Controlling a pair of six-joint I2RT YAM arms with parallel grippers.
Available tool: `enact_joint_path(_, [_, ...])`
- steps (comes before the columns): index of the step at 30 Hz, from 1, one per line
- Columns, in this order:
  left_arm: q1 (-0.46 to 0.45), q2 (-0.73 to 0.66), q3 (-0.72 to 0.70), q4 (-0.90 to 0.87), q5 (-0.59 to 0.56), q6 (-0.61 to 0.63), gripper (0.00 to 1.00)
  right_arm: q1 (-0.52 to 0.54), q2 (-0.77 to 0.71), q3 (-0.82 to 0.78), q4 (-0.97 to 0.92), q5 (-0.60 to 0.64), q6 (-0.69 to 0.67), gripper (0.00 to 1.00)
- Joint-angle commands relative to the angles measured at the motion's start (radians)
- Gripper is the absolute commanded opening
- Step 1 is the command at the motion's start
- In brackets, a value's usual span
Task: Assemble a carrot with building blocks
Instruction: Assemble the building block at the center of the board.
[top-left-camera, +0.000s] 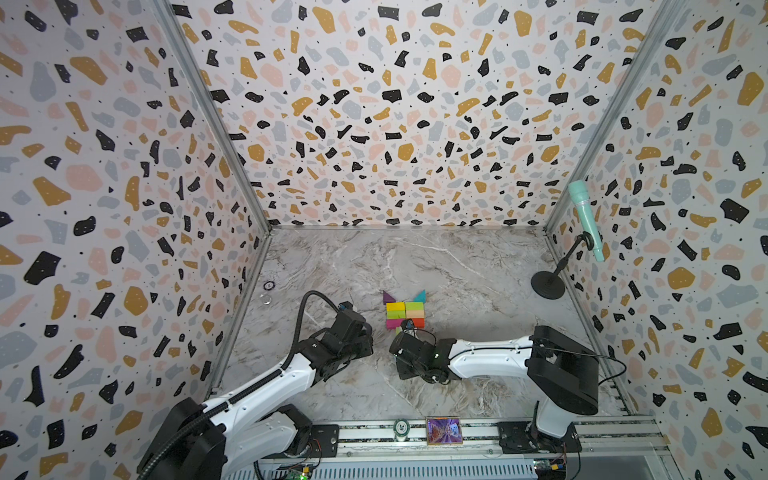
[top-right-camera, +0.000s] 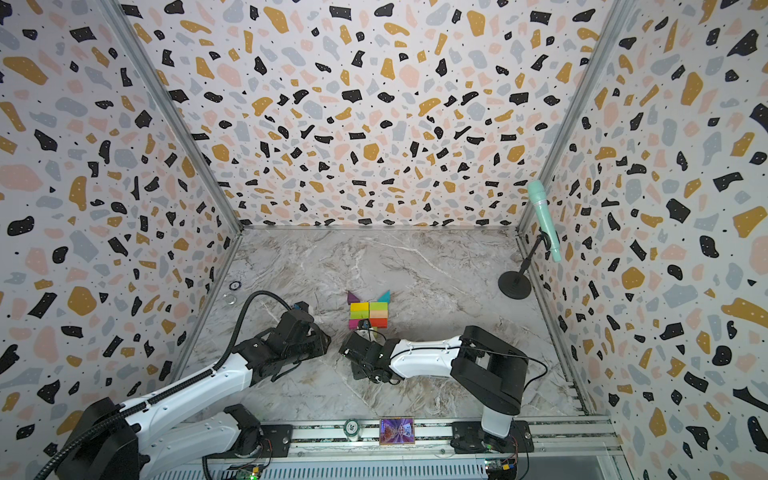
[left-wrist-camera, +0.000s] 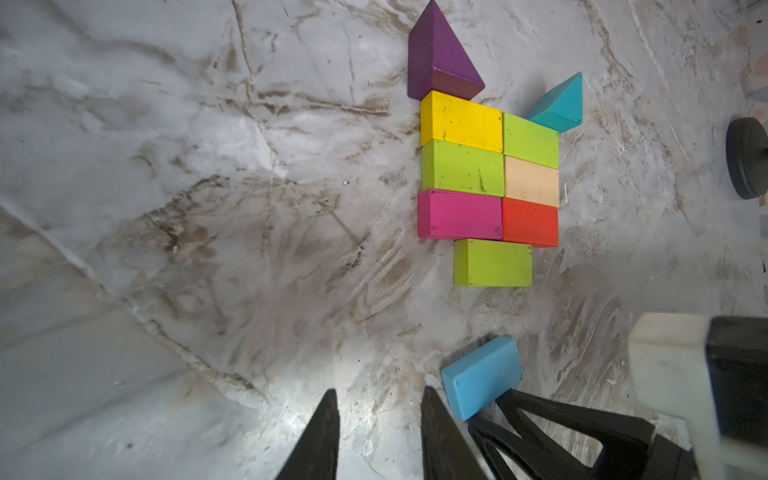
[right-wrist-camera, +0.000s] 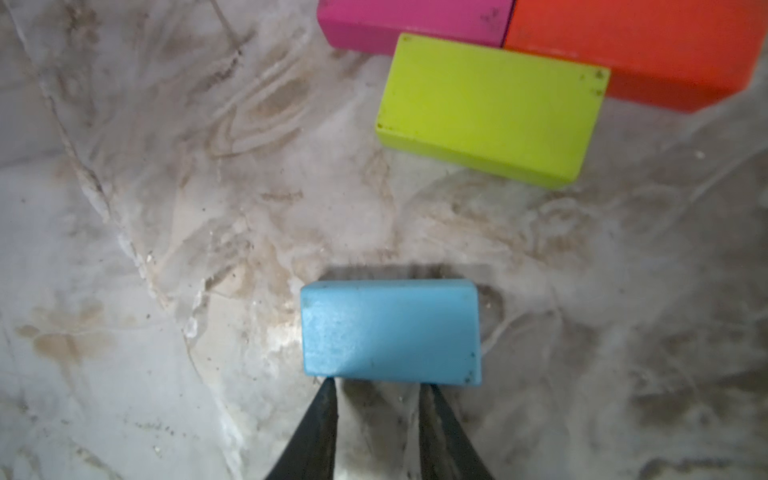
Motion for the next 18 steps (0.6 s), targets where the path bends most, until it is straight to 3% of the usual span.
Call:
enact_joint_path(1, [0.002,0.01,0.01,0.028,0.02,0.025,0.32,-0.021,0.035,0.017,-0.023,-0.016,-0.044,0.34])
enact_joint_path(8, [0.002,0.059,-0.039,0.062,0.114,0.064,0.17,-0.067,0.034,0.016,0.012,-0.035,-0.036,0.34])
enact_joint_path(13, [-0.007,0.144,-0.039,0.1,0.182,0.088,0.13,-0.08,0.034,0.007,0.039,-0.051,-0.025,0.34])
enact_joint_path(18, [-0.041,0.225,0.009,0.111,0.173,0.101,0.11,-0.093,0.037,0.002,0.052,-0.065,-0.019,0.34])
